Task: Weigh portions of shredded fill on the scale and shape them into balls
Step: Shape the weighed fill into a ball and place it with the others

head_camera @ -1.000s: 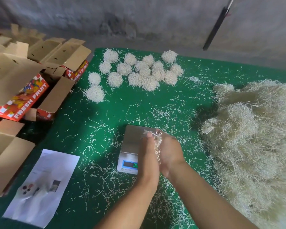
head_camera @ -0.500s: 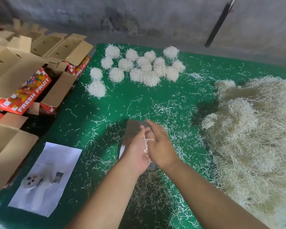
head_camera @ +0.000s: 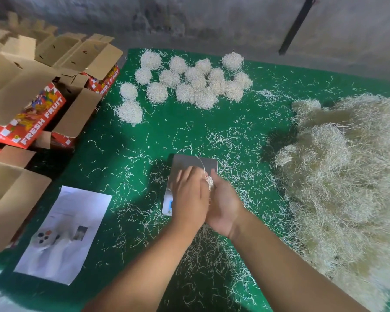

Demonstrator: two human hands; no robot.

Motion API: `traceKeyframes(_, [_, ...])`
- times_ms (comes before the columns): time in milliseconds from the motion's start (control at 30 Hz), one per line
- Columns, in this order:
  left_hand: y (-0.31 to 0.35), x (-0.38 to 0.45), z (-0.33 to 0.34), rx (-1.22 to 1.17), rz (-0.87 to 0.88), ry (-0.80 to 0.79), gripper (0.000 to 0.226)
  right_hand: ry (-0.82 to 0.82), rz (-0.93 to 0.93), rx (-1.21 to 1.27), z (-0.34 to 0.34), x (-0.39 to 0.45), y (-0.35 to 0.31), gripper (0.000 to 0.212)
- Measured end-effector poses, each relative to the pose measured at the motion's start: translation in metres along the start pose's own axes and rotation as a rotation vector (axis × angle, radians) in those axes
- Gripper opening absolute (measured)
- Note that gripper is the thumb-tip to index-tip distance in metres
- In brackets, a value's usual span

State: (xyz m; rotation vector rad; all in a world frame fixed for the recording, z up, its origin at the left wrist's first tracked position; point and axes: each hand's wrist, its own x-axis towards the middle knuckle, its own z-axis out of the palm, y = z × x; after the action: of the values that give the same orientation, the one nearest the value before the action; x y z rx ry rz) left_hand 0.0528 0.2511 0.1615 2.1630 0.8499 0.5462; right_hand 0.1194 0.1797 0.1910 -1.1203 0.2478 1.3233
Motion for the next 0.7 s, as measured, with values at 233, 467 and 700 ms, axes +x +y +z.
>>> traceKeyframes(233, [-0.002,-0.017,-0.005,-0.195,-0.066,-0.307,0.031,0.238,-0.075,-0.203,-0.005,0.005,0.002,0.061])
traceKeyframes(467, [-0.029,-0.013,-0.038,-0.113,0.055,-0.487,0.087,0.220,-0.011,-0.323,-0.017,0.009,-0.017,0.080])
traceKeyframes(700, [-0.068,0.011,-0.022,-0.070,-0.135,-0.437,0.067,0.068,0.120,-0.256,-0.037,0.016,-0.012,0.075])
